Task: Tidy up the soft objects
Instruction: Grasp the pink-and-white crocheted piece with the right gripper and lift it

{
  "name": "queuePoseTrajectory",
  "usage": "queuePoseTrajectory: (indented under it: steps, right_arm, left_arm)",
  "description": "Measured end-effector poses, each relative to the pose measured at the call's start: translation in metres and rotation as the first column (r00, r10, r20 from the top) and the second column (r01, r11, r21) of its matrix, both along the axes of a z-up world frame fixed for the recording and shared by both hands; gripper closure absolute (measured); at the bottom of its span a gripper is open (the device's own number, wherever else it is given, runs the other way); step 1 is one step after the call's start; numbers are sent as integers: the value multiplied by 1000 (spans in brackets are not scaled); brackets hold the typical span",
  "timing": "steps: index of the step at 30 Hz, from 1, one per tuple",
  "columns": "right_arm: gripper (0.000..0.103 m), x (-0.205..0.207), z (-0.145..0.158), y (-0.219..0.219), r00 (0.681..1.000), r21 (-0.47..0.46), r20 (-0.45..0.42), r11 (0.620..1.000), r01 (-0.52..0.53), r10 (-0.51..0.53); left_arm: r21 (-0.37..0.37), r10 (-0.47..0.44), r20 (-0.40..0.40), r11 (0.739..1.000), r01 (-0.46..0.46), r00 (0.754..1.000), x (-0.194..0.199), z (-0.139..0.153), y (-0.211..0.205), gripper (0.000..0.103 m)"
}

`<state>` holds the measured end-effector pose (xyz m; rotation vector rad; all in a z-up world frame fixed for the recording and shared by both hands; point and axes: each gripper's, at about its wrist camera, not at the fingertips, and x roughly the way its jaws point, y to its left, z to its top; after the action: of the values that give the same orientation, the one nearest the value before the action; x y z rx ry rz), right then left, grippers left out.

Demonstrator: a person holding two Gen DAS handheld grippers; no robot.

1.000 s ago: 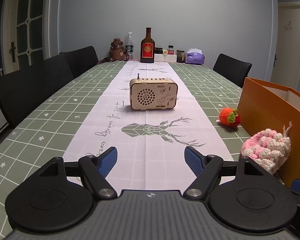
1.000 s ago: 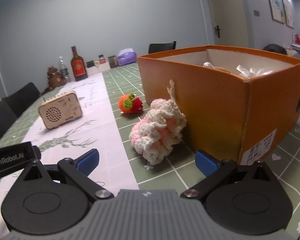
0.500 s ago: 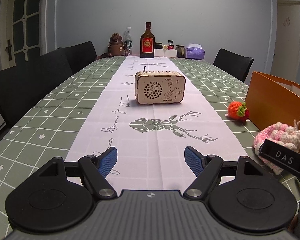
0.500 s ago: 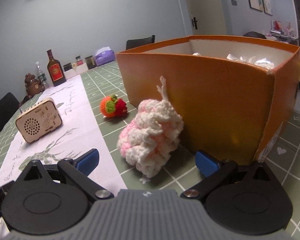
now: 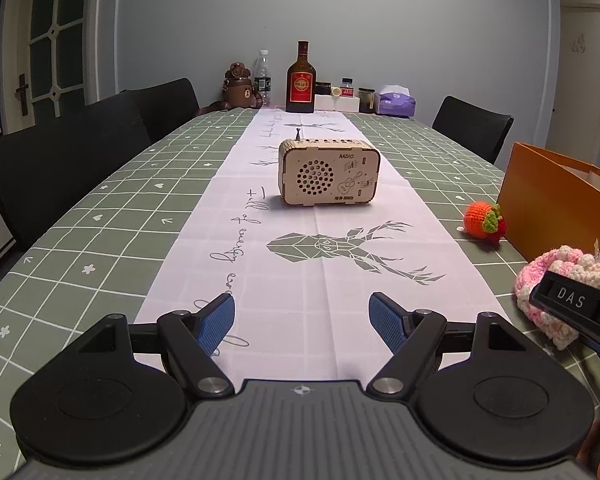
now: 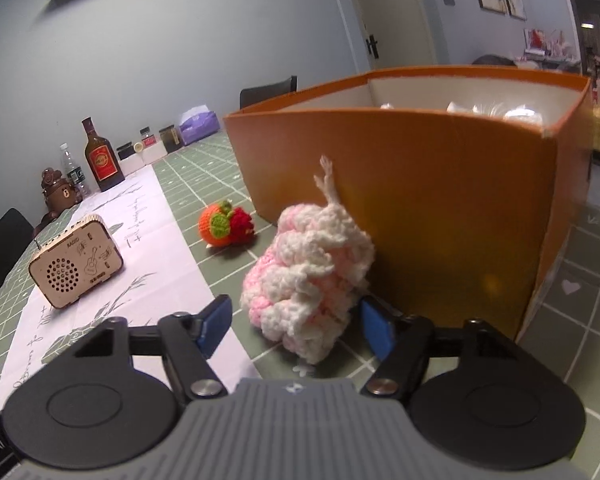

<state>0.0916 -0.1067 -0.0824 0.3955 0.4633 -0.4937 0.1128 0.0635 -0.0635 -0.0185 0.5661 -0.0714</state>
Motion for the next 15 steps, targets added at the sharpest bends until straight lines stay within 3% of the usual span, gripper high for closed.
queuePoseTrajectory:
  steps: [1, 2, 9, 13, 15]
  right_arm:
    - [57, 0, -1, -2, 1000, 13, 1, 1000, -12, 12]
    - [62, 0, -2, -3, 999, 32, 4, 999, -32, 32]
    - [72, -15, -2, -2, 990, 1, -1, 990, -144, 144]
    - [85, -29, -2, 2, 961, 2, -54, 962, -272, 272]
    - [84, -35, -1, 2, 945, 21, -73, 948, -318, 319]
  left_arm:
    - [-2, 0, 1, 1000, 0, 1000, 0, 1, 1, 13]
    - [-3, 1, 2, 1000, -1, 1000, -1, 1, 1, 13]
    - [-9, 23, 6, 1000, -23, 1000, -4, 6, 6, 13]
    - [-12, 35, 17, 999, -35, 999, -8, 10, 11, 13]
    - [-13, 42, 21, 999, -42, 999, -9, 11, 13, 13]
